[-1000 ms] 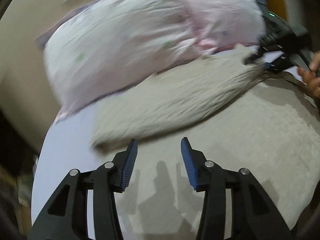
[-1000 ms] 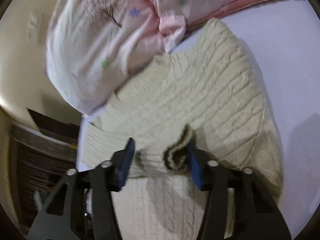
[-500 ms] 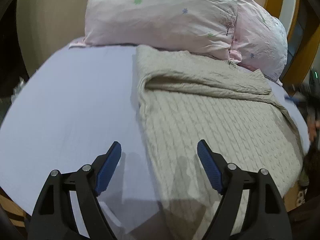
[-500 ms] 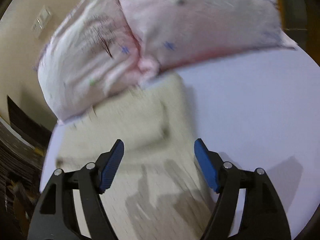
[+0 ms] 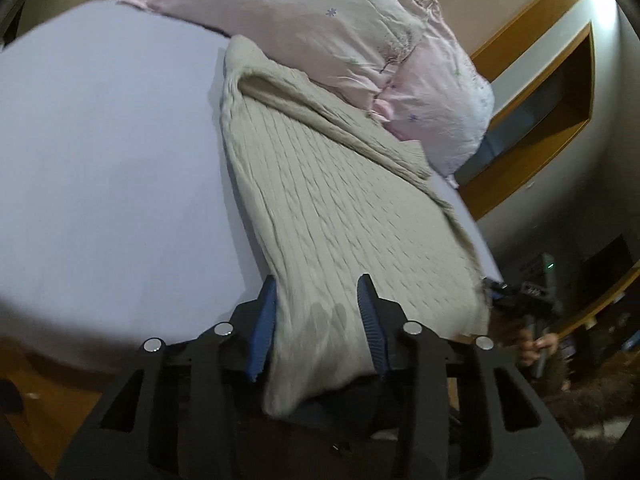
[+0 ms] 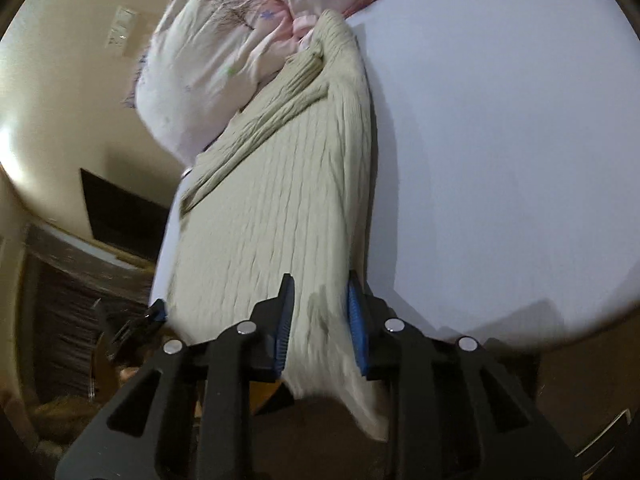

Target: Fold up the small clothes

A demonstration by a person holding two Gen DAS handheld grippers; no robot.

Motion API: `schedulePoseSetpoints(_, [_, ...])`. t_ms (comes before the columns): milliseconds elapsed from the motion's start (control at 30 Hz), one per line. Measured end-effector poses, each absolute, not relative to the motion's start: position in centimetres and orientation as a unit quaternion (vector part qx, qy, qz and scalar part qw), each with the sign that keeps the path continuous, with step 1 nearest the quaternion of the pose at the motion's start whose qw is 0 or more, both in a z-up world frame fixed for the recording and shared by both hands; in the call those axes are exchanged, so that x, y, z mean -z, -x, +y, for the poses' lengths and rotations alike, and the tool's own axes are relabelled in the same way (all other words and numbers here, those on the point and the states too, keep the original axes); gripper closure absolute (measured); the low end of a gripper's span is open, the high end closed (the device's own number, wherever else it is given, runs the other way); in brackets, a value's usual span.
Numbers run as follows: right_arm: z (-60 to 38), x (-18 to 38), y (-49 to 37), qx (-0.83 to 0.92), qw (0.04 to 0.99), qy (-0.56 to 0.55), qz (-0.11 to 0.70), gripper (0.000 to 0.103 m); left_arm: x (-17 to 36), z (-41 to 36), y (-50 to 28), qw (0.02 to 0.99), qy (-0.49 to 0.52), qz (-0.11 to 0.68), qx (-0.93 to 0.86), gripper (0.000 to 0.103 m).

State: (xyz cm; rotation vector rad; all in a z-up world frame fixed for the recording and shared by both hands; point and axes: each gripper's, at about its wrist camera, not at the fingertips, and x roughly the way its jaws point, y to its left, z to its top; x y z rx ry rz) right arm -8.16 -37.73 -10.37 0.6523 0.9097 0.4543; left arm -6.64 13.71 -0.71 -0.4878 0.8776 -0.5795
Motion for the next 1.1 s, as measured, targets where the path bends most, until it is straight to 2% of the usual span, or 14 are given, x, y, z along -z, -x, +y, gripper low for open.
schedulePoseSetpoints(233, [-37.9,10.5,10.7,-0.186,0.823,-0.295,0.448,0.075,2.2,12.7,9.0,0.820,0.237,0.447,0.268,0.063])
schedulePoseSetpoints(333, [-37.3,12.1,10.9,-0.197,0.807,-0.308,0.464,0.063,3.4,12.1,8.7,0.812,0.245,0.457,0.268,0.062])
schedulePoseSetpoints(400, [-36.4,13.1,10.4,-0.207,0.796,-0.309,0.477,0.060,4.0,11.7,8.0,0.804,0.253,0.464,0.271,0.062])
schedulePoseSetpoints(433, [-36.1,13.4,10.2,-0.217,0.793,-0.313,0.476,0.062,4.2,11.4,7.9,0.803,0.252,0.465,0.274,0.062])
schedulePoseSetpoints(467, [-35.8,13.7,10.1,-0.227,0.790,-0.314,0.475,0.081,4.3,11.1,7.7,0.801,0.253,0.466,0.279,0.062])
schedulePoseSetpoints(500, [-35.7,13.8,10.1,-0.239,0.788,-0.315,0.471,0.095,4.3,11.0,7.6,0.797,0.257,0.466,0.285,0.067])
schedulePoseSetpoints(533, [-35.5,13.4,10.4,-0.256,0.789,-0.316,0.461,0.095,4.1,11.0,7.7,0.790,0.266,0.466,0.296,0.077])
schedulePoseSetpoints(567, [-35.4,12.7,10.6,-0.272,0.791,-0.313,0.450,0.095,3.9,11.2,7.9,0.787,0.271,0.465,0.303,0.093])
schedulePoseSetpoints(733, [-34.4,4.5,9.7,-0.326,0.834,-0.274,0.351,0.095,-0.7,11.8,6.9,0.807,0.263,0.423,0.318,0.095])
schedulePoseSetpoints(900, [-33.8,-2.4,1.8,-0.341,0.870,-0.263,0.239,0.095,-7.8,12.8,-1.0,0.866,0.245,0.334,0.279,0.095])
schedulePoseSetpoints(1000, [-35.0,-3.3,-5.8,-0.300,0.882,-0.297,0.208,0.095,-8.4,13.0,-8.2,0.877,0.270,0.324,0.232,0.095])
schedulePoseSetpoints(1100, [-36.4,-1.1,-13.3,-0.228,0.887,-0.331,0.227,0.095,-6.6,12.5,-15.8,0.879,0.283,0.341,0.177,0.095])
